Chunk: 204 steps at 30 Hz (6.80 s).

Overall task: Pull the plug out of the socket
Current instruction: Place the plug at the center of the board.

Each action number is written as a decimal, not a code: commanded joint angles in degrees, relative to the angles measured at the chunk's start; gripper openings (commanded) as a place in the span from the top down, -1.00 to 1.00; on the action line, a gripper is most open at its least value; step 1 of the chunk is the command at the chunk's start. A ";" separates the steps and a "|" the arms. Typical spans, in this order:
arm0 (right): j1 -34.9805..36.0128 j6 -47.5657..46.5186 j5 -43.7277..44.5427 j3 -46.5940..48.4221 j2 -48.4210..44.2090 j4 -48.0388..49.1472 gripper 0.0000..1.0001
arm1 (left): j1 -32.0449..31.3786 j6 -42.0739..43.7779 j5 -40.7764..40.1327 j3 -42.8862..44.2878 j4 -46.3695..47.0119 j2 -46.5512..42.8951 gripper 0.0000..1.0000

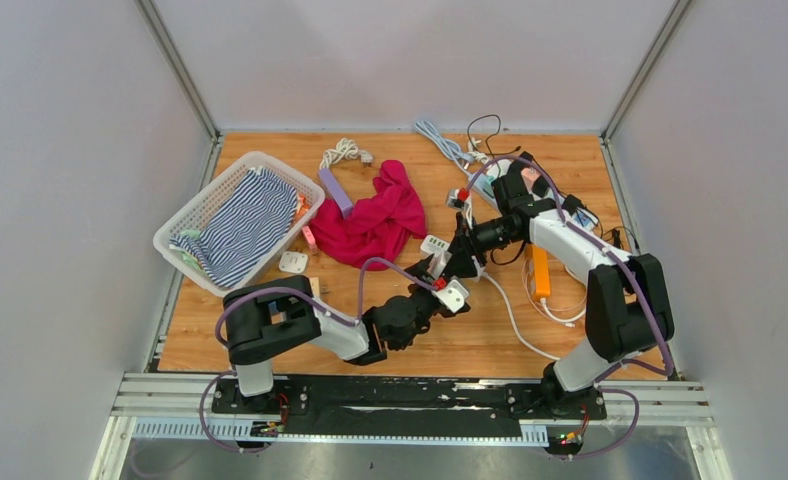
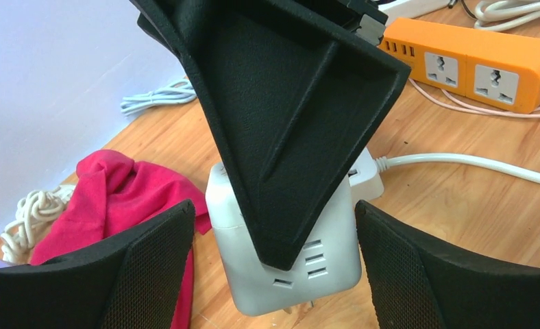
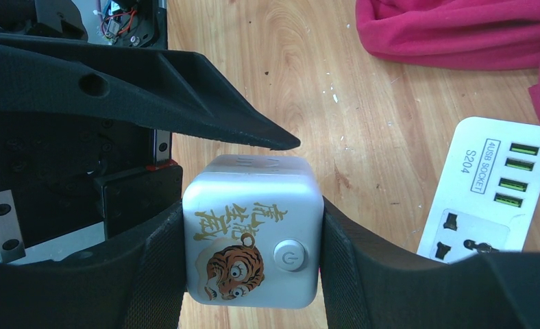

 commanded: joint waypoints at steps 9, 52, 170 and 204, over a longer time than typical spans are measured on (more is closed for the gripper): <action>1.46 -0.62 -0.72 0.52 0.75 -1.70 1.00 | -0.63 -0.34 -5.00 2.87 -1.57 2.64 -0.68; 2.07 -4.77 -0.73 1.43 1.35 -5.80 -1.00 | -0.55 -2.33 -3.63 1.15 -4.99 -1.01 1.00; 0.76 -9.12 0.23 2.31 0.51 -9.34 -1.00 | 35.52 -70.61 -4.53 -18.64 -48.45 -35.57 0.96; 0.70 -9.39 0.47 2.31 0.63 -9.50 -1.00 | 36.77 -76.97 -8.52 -12.86 -63.12 -32.89 -0.23</action>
